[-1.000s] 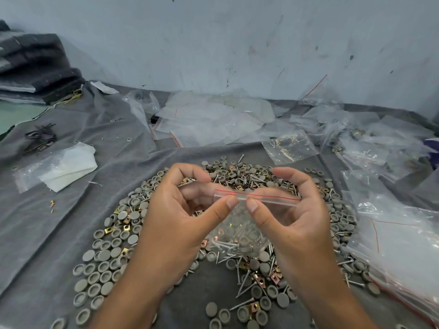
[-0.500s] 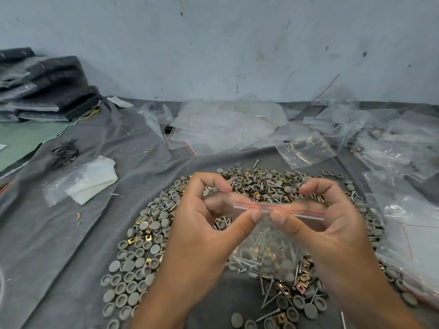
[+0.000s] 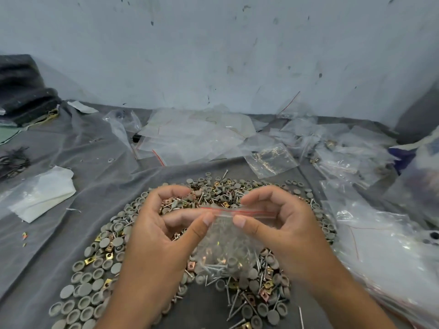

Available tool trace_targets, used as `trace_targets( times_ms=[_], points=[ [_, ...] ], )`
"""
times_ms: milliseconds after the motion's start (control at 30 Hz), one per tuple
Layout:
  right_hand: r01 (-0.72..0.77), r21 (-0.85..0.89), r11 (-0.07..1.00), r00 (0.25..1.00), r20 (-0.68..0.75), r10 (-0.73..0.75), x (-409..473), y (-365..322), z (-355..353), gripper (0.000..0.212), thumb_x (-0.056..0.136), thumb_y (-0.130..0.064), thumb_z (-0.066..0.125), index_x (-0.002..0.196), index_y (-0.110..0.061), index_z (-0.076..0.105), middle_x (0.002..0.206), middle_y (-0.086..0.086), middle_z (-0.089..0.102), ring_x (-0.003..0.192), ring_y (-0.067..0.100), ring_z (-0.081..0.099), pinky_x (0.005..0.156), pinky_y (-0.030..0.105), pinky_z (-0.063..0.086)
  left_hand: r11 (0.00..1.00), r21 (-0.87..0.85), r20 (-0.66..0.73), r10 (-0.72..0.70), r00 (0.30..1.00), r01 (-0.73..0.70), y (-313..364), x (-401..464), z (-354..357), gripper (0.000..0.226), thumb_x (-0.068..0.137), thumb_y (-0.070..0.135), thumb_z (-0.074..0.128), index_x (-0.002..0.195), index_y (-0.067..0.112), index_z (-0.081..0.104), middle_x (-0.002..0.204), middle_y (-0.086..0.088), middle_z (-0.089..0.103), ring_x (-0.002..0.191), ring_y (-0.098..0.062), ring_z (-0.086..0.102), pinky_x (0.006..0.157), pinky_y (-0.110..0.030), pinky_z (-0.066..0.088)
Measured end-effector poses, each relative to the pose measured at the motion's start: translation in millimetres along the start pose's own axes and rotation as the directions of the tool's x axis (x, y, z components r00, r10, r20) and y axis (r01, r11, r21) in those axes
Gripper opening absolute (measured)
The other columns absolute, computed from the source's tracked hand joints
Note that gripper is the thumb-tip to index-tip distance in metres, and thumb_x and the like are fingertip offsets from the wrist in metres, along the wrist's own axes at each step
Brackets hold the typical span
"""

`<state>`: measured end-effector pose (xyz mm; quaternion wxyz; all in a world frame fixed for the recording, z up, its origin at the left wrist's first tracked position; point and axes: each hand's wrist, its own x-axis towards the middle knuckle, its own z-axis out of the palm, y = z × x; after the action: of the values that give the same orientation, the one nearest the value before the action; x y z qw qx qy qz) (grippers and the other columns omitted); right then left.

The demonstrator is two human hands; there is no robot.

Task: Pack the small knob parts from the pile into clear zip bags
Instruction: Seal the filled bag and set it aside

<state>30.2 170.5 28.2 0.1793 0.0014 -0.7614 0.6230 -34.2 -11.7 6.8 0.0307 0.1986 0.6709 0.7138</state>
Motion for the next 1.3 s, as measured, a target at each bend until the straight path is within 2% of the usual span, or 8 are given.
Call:
trace_targets(
  times_ms=[100, 233, 433, 600, 733, 933, 1133, 1300],
  points=[
    [-0.058, -0.035, 0.998, 0.993, -0.107, 0.054, 34.8, 6.2, -25.9, 0.016, 0.083, -0.027, 0.079, 0.093, -0.038, 0.074, 0.097, -0.012, 0.077, 0.088, 0.003, 0.073, 0.069, 0.016, 0.057, 0.993, 0.107, -0.041, -0.038, 0.998, 0.042, -4.5, 1.8, 1.0, 0.053, 0.074, 0.052, 0.071, 0.123, 0.041, 0.051, 0.120, 0.025, 0.067, 0.109, 0.004, 0.064, 0.093, -0.032, 0.049],
    [-0.131, -0.160, 0.978, 0.927, -0.369, 0.064, 109.6, 17.0, -95.7, 0.015, 0.089, -0.022, 0.078, 0.101, -0.029, 0.073, 0.099, -0.008, 0.075, 0.095, 0.009, 0.071, 0.081, 0.024, 0.053, 0.997, 0.064, -0.151, -0.031, 0.988, 0.042, -1.5, 4.1, -3.7, 0.055, 0.070, 0.051, 0.069, 0.120, 0.032, 0.055, 0.111, 0.019, 0.072, 0.102, 0.000, 0.068, 0.087, -0.032, 0.050],
    [-0.319, -0.386, 0.866, 0.830, -0.554, 0.058, 164.5, 16.5, -207.2, 0.031, 0.093, -0.014, 0.071, 0.123, -0.007, 0.067, 0.101, 0.011, 0.070, 0.082, 0.020, 0.062, 0.064, 0.026, 0.048, 0.992, 0.094, -0.180, -0.067, 0.981, 0.085, 0.4, 2.7, -3.4, 0.048, 0.074, 0.050, 0.067, 0.117, 0.035, 0.055, 0.106, 0.021, 0.074, 0.100, 0.004, 0.068, 0.086, -0.030, 0.048],
    [-0.375, -0.784, 0.495, 0.909, -0.208, 0.361, 77.1, 22.8, -228.6, 0.033, 0.091, -0.037, 0.073, 0.121, -0.028, 0.061, 0.123, 0.002, 0.068, 0.098, 0.013, 0.065, 0.079, 0.029, 0.050, 0.984, 0.149, -0.173, -0.071, 0.982, 0.098, 0.5, 2.0, -1.8, 0.053, 0.070, 0.059, 0.064, 0.117, 0.039, 0.053, 0.108, 0.025, 0.072, 0.099, 0.007, 0.066, 0.085, -0.031, 0.049],
    [-0.243, -0.962, 0.127, 0.787, -0.119, 0.605, -29.6, 48.3, -216.0, 0.065, 0.086, -0.060, 0.070, 0.141, -0.044, 0.040, 0.138, -0.024, 0.043, 0.127, 0.007, 0.051, 0.108, 0.026, 0.041, 0.979, 0.178, -0.160, -0.067, 0.985, 0.095, 3.2, -0.9, 1.5, 0.049, 0.068, 0.063, 0.059, 0.112, 0.044, 0.051, 0.107, 0.028, 0.071, 0.097, 0.010, 0.065, 0.082, -0.027, 0.048],
    [-0.271, -0.922, 0.277, 0.962, -0.247, 0.117, -51.3, 69.6, -215.9, 0.016, 0.092, -0.036, 0.071, 0.084, -0.045, 0.061, 0.118, -0.019, 0.064, 0.113, 0.013, 0.056, 0.094, 0.034, 0.043, 0.985, 0.156, -0.159, -0.050, 0.986, 0.076, 4.7, -3.1, 8.5, 0.056, 0.065, 0.062, 0.059, 0.116, 0.039, 0.053, 0.106, 0.023, 0.072, 0.097, 0.007, 0.066, 0.086, -0.029, 0.048],
    [-0.065, -0.992, 0.107, 0.957, -0.032, 0.289, -25.5, 76.1, -217.6, 0.035, 0.106, -0.034, 0.049, 0.140, -0.035, 0.058, 0.154, -0.011, 0.048, 0.144, 0.013, 0.040, 0.119, 0.030, 0.023, 0.979, 0.192, -0.150, -0.035, 0.988, 0.064, 1.0, -3.7, 7.6, 0.054, 0.071, 0.056, 0.060, 0.121, 0.035, 0.053, 0.106, 0.022, 0.073, 0.096, 0.004, 0.067, 0.087, -0.032, 0.050],
    [-0.114, -0.906, 0.407, 0.976, -0.179, -0.124, -26.5, 37.8, -188.4, 0.030, 0.095, -0.007, 0.068, 0.115, -0.028, 0.075, 0.110, -0.005, 0.075, 0.098, 0.011, 0.070, 0.085, 0.022, 0.047, 0.975, 0.219, -0.143, -0.005, 0.990, 0.037, -1.9, -2.4, 5.6, 0.046, 0.073, 0.059, 0.057, 0.115, 0.042, 0.054, 0.106, 0.024, 0.072, 0.096, 0.004, 0.067, 0.084, -0.033, 0.051]
  ],
)
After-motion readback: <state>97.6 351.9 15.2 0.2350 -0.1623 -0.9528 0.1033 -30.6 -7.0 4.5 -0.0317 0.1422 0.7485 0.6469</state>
